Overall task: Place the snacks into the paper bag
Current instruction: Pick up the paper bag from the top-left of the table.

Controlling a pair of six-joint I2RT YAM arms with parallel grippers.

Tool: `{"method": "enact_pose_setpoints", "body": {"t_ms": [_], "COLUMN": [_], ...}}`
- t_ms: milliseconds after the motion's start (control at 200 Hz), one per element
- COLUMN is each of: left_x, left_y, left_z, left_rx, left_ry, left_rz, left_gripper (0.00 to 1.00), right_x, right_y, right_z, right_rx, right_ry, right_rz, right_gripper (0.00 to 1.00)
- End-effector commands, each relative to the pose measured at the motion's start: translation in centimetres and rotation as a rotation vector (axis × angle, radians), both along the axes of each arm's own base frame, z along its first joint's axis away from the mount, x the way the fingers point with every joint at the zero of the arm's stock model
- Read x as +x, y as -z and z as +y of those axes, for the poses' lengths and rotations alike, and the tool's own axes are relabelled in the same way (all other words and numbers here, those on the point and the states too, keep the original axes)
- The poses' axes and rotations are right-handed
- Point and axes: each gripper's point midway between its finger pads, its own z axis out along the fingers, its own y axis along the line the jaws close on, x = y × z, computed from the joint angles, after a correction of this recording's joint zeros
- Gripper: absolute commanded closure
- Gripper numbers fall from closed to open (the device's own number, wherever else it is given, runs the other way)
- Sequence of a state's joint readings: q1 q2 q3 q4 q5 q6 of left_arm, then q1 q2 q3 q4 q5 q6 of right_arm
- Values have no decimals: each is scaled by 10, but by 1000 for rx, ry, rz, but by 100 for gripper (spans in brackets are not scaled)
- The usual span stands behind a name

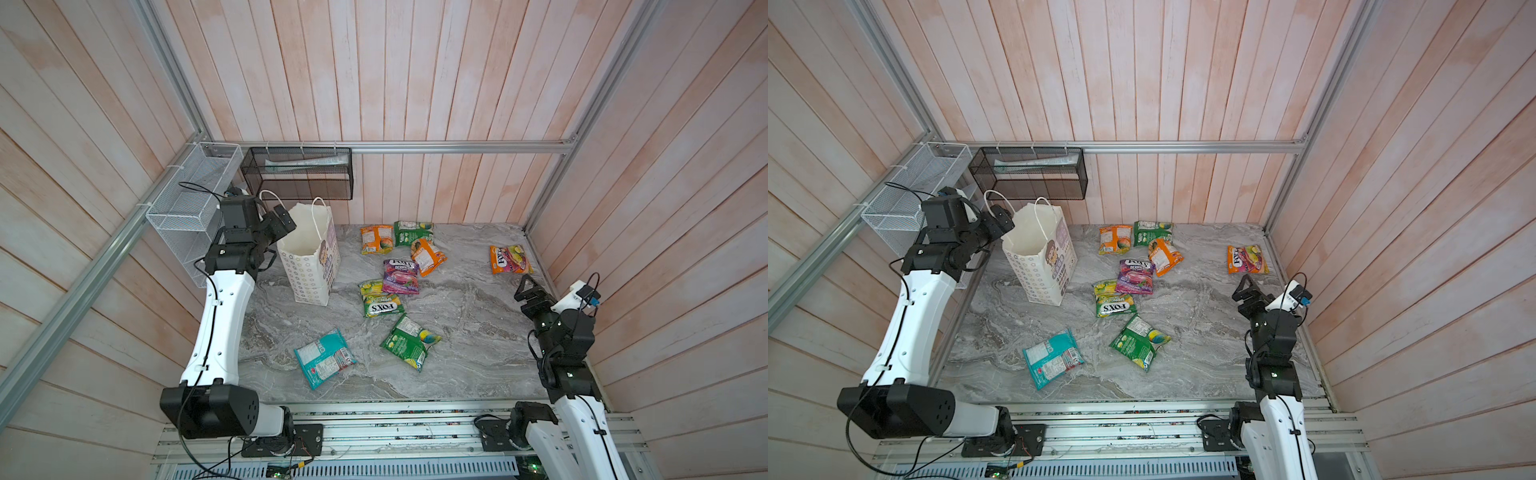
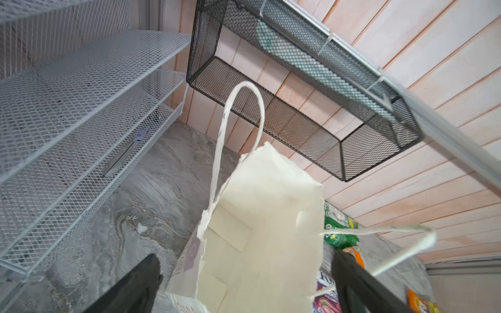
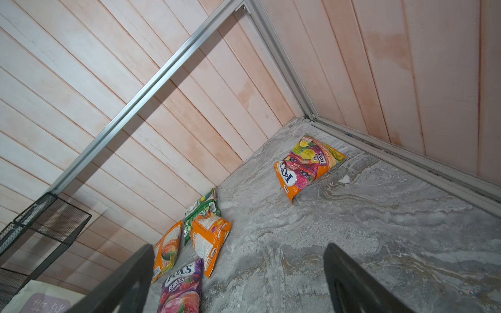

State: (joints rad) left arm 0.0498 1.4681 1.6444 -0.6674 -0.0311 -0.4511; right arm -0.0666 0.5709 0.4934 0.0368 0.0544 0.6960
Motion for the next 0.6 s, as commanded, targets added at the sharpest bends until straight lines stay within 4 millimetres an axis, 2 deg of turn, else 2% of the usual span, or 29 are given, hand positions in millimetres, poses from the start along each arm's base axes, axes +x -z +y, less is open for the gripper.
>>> {"method": "enact_pose_setpoints", "body": {"t_ms": [0, 105, 310, 485, 595], "left_x": [6, 20, 45, 66, 74], "left_y": [25, 43, 67, 77, 74], "left_z": [11, 11, 29, 27, 19], "left_rx": [78, 84, 143, 138, 110], "left_ry": [-11, 1, -51, -26, 11], "left_rz": [113, 167, 260, 281, 272], "left_gripper": [0, 0, 1, 19, 43], "right_x": [-2, -2, -3, -3, -3], "right_y": [5, 13, 23, 28, 29], "right_z": [12, 23, 35, 38, 38], "right_rx": [-28, -22, -40, -43, -49], "right_ry": [-80, -143, -217, -233, -238], "right_rz": [47, 65, 104, 114, 118], "right_gripper": [2, 2, 2, 3, 4]}}
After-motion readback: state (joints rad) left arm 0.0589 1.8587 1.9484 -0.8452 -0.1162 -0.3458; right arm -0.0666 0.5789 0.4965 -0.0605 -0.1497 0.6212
